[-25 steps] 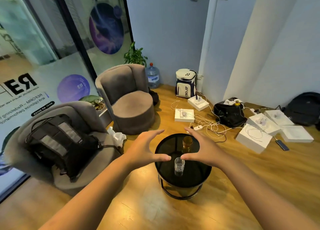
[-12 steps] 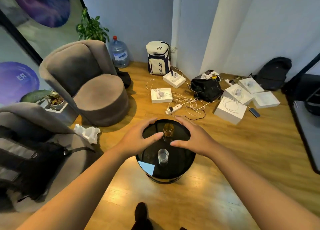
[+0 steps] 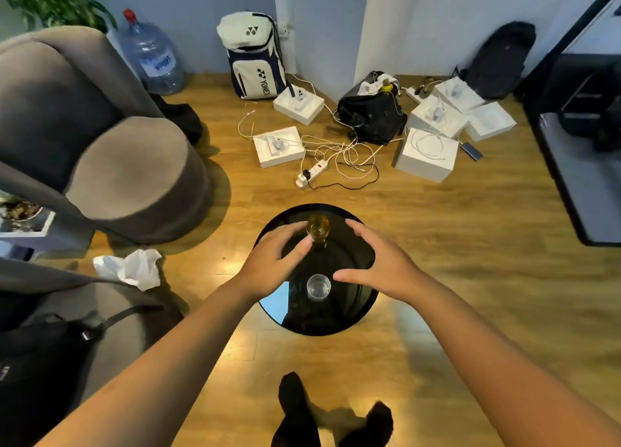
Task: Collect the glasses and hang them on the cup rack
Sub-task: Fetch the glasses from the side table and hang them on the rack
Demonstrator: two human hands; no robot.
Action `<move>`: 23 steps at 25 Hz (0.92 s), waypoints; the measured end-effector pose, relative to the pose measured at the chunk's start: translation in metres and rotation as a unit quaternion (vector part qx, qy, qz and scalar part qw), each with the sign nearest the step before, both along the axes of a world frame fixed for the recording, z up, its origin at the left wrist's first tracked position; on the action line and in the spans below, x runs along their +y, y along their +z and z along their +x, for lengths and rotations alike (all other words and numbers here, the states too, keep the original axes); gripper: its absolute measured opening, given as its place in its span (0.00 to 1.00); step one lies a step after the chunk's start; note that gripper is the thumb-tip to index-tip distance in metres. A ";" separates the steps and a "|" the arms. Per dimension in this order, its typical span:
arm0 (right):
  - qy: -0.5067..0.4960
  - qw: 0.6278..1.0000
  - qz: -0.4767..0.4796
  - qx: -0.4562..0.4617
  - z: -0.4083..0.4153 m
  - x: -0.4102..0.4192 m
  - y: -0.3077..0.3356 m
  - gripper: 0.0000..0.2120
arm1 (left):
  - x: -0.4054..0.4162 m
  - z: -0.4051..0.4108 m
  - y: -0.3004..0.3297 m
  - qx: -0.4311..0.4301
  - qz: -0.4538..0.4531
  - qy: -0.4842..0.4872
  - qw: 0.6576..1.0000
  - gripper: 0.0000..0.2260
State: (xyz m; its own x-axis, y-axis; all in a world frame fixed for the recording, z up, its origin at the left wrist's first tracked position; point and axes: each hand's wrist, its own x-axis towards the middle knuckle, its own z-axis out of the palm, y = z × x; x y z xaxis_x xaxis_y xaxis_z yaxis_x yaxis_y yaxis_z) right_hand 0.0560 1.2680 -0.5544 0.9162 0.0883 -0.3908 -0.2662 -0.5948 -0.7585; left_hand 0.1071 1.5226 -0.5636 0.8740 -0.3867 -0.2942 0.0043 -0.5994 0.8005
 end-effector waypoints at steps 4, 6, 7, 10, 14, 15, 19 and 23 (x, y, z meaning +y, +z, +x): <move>-0.006 0.998 0.013 0.061 -0.006 -0.008 -0.058 0.57 | 0.001 0.004 -0.066 0.011 0.010 0.003 1.000 0.26; -0.006 0.996 0.004 0.085 -0.015 -0.007 -0.092 0.57 | -0.001 -0.001 -0.108 0.025 0.016 -0.006 1.000 0.33; -0.010 0.996 0.003 0.092 -0.018 -0.004 -0.111 0.56 | -0.001 -0.004 -0.129 0.030 0.019 -0.009 0.999 0.36; -0.020 0.995 0.017 0.099 -0.024 0.001 -0.170 0.57 | -0.007 -0.015 -0.193 0.020 0.023 -0.010 0.999 0.40; -0.036 0.996 0.004 0.087 -0.015 0.000 -0.230 0.58 | -0.022 -0.026 -0.268 0.022 0.038 -0.005 0.999 0.43; -0.039 0.995 0.001 0.088 -0.012 -0.001 -0.245 0.58 | -0.025 -0.027 -0.286 0.022 0.044 0.002 0.999 0.43; -0.039 0.995 0.003 0.096 -0.007 0.001 -0.299 0.58 | -0.030 -0.026 -0.343 0.037 0.041 0.019 0.998 0.45; -0.053 0.990 0.041 0.128 -0.013 0.008 -0.345 0.58 | -0.031 -0.022 -0.379 0.044 0.034 0.046 0.997 0.43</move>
